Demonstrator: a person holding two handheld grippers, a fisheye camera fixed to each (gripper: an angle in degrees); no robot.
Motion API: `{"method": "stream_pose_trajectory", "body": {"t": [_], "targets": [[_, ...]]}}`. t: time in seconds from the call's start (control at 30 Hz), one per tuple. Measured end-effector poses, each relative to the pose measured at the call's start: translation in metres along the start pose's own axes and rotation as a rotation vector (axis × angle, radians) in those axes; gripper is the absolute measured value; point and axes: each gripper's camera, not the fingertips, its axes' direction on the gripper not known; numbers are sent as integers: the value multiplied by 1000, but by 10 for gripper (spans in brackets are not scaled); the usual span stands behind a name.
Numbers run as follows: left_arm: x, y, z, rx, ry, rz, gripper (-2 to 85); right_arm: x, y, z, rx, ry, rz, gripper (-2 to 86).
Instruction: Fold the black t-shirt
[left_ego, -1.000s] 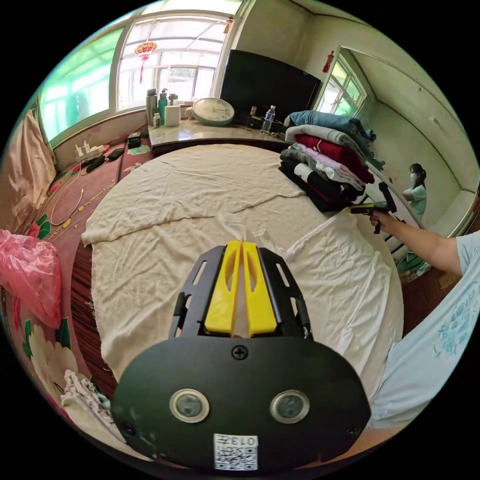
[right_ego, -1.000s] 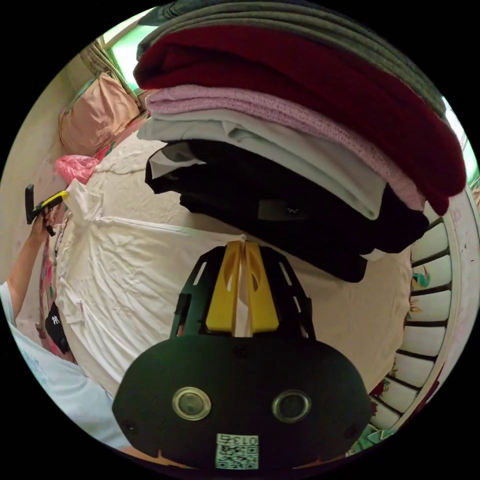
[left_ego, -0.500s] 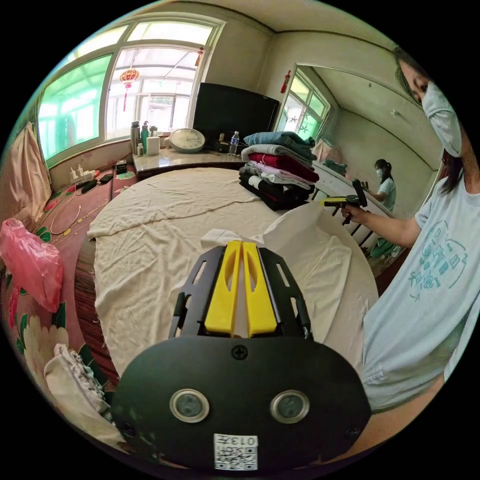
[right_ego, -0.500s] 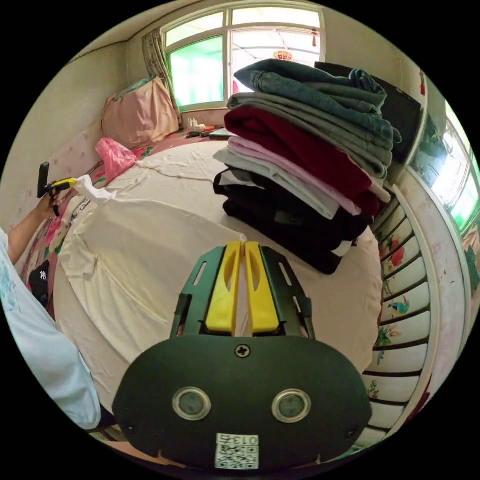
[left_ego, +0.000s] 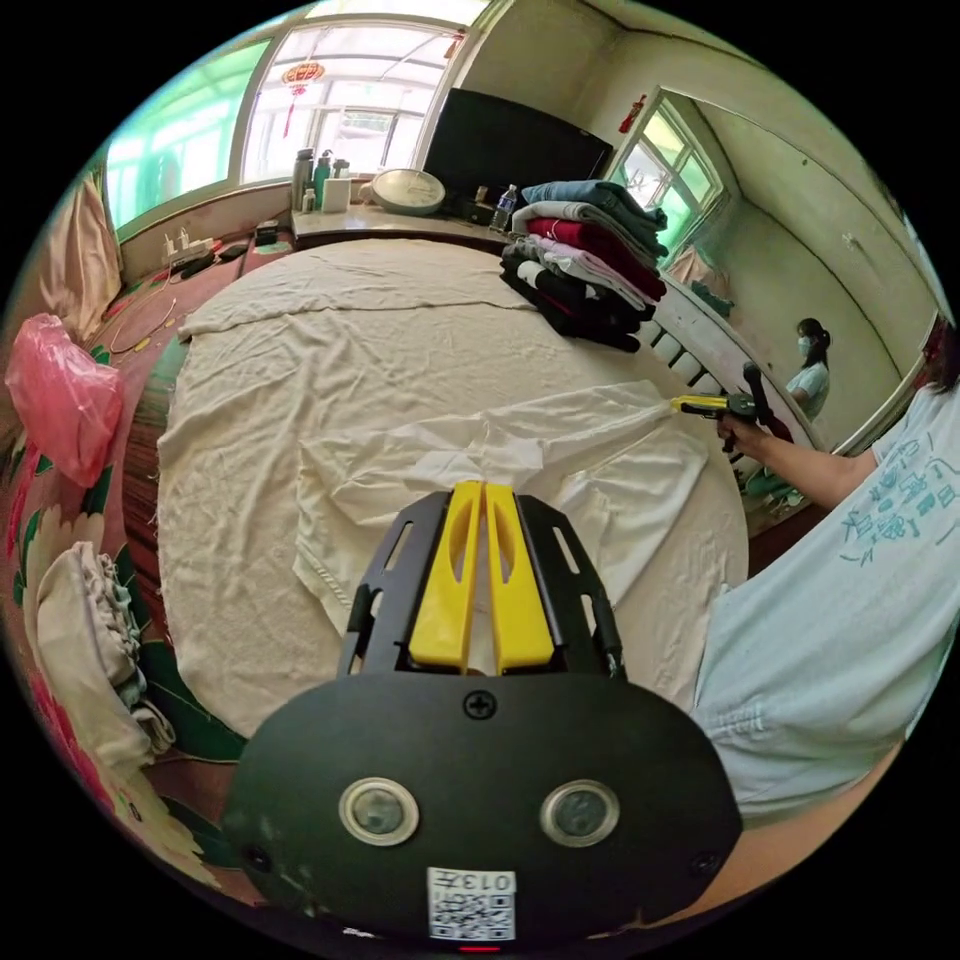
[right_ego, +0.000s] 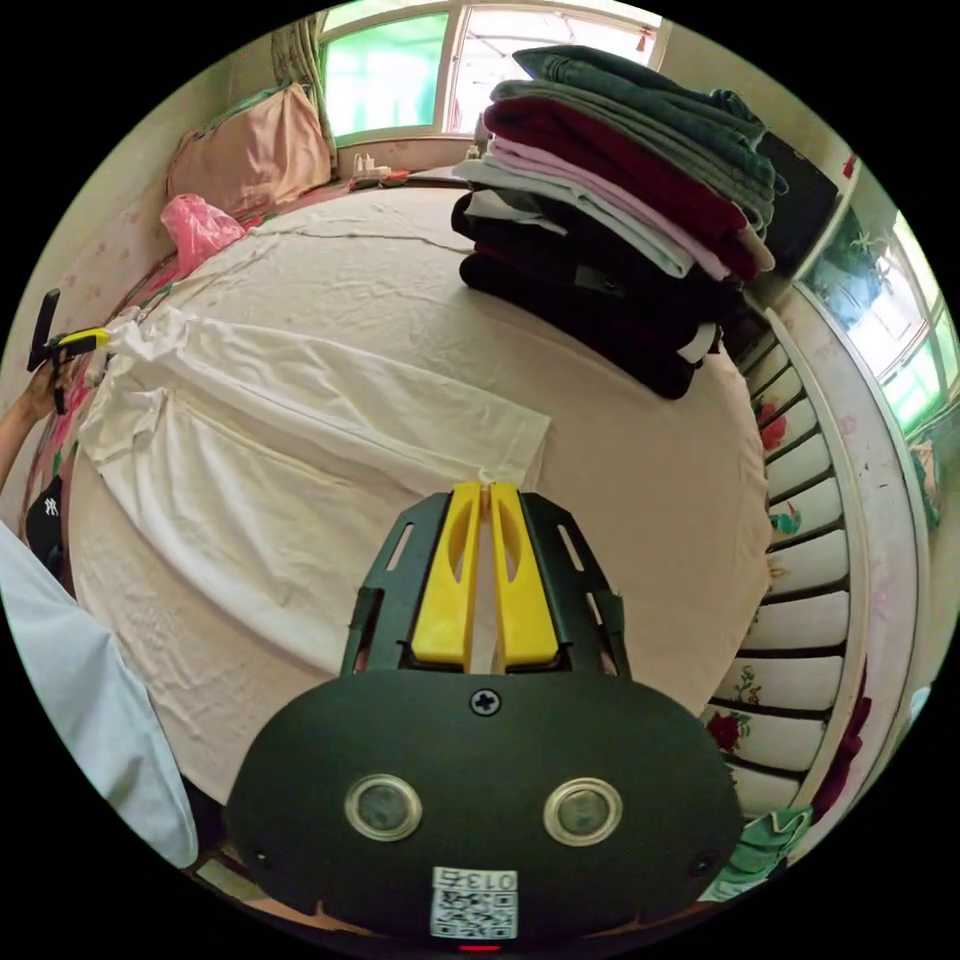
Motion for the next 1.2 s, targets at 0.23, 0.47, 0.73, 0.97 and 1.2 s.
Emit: {"method": "stream_pose_trajectory", "body": {"t": [0.23, 0.47, 0.73, 0.97, 1.2], "targets": [[18, 20, 15, -86, 16, -18, -1, -9, 13, 16, -71, 11, -82, 39], [38, 44, 24, -210, 45, -41, 2, 4, 35, -3, -110, -25, -27, 77], [84, 11, 3, -52, -63, 35, 5, 22, 1, 17, -76, -57, 181, 78], [199, -90, 133, -117, 82, 407, 65, 10, -40, 71, -189, -139, 150, 79], [276, -115, 235, -407, 120, 678, 53, -4, -56, 84, -197, -89, 41, 38]]}}
